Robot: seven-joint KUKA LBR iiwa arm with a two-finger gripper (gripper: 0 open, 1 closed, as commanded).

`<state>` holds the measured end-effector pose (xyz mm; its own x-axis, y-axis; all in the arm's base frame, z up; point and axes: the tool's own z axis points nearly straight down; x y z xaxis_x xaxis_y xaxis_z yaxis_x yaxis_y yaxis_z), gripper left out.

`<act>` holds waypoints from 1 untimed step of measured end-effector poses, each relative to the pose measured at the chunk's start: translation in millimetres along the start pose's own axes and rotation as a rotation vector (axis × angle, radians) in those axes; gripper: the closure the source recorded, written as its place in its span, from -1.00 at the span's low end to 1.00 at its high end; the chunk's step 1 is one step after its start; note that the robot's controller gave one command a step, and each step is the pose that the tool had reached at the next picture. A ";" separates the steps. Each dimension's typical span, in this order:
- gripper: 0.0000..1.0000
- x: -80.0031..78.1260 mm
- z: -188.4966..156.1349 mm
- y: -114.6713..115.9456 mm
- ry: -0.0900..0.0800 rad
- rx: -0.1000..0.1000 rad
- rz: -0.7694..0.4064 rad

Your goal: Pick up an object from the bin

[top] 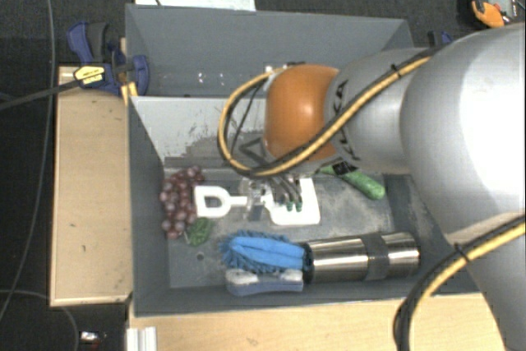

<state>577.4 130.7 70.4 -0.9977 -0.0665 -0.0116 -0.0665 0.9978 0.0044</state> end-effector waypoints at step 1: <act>1.00 0.0 0.0 0.0 0.000 0.000 0.000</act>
Offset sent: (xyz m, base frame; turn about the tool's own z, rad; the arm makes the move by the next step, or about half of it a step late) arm -0.0001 0.0000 0.0524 0.0004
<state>577.4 130.7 70.4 -0.9978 -0.0660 -0.0116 -0.0660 0.9978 0.0045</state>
